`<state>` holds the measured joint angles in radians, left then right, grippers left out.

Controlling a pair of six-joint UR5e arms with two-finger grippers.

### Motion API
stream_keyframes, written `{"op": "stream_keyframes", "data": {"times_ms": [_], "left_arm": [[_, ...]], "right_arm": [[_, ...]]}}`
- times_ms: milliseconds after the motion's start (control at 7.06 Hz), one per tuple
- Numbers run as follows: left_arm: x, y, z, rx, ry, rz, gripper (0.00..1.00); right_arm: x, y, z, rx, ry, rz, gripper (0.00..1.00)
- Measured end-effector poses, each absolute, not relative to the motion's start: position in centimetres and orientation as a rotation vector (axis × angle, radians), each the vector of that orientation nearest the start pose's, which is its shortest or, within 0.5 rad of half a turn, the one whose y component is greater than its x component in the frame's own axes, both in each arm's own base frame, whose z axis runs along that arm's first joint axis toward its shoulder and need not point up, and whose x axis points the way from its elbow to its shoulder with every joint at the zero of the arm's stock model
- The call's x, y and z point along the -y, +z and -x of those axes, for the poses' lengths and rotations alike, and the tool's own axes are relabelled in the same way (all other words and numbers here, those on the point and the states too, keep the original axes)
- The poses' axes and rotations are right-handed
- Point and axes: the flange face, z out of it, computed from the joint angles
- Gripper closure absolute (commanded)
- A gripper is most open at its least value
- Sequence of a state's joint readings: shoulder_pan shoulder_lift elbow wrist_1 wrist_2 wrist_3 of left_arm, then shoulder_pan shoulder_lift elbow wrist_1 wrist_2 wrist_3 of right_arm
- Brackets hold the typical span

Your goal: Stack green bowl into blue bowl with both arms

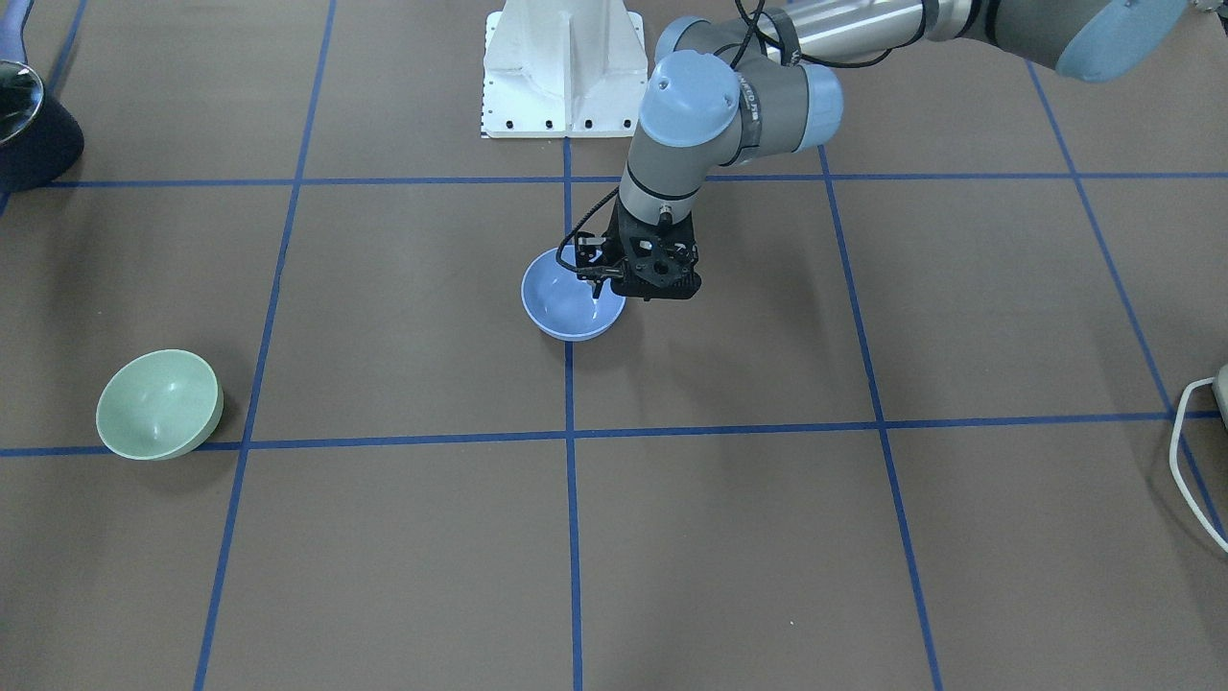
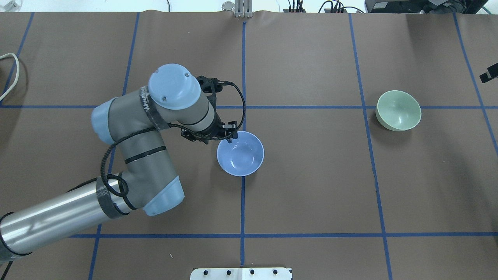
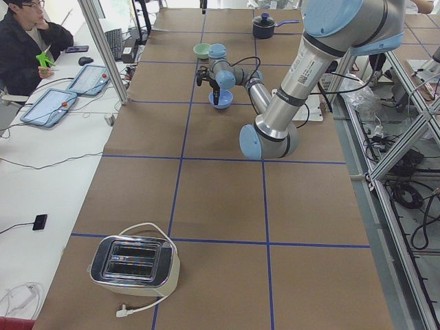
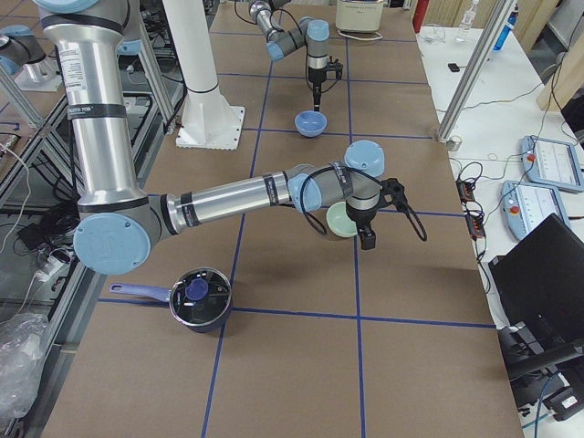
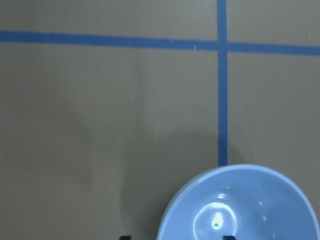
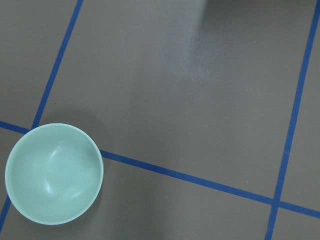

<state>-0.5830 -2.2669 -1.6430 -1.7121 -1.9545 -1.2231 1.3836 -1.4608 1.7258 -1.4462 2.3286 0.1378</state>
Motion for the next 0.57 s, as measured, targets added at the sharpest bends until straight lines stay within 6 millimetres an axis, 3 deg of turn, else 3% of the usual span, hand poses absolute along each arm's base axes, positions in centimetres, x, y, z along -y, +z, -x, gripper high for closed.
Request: {"op": "stream_keyframes", "data": {"times_ms": [283,567], "left_arm": [[47.7,23.2,-43.1,-0.935,-0.015,-0.161,0.02],[52.0,29.2,-31.2,-0.87,0.077,-0.194,0.02]], "right_arm": [[54.7,51.1,4.4,0.8,-0.208,-0.244,0.0],[54.6,50.7,6.2,0.803,-0.239,-0.245,0.0]]}}
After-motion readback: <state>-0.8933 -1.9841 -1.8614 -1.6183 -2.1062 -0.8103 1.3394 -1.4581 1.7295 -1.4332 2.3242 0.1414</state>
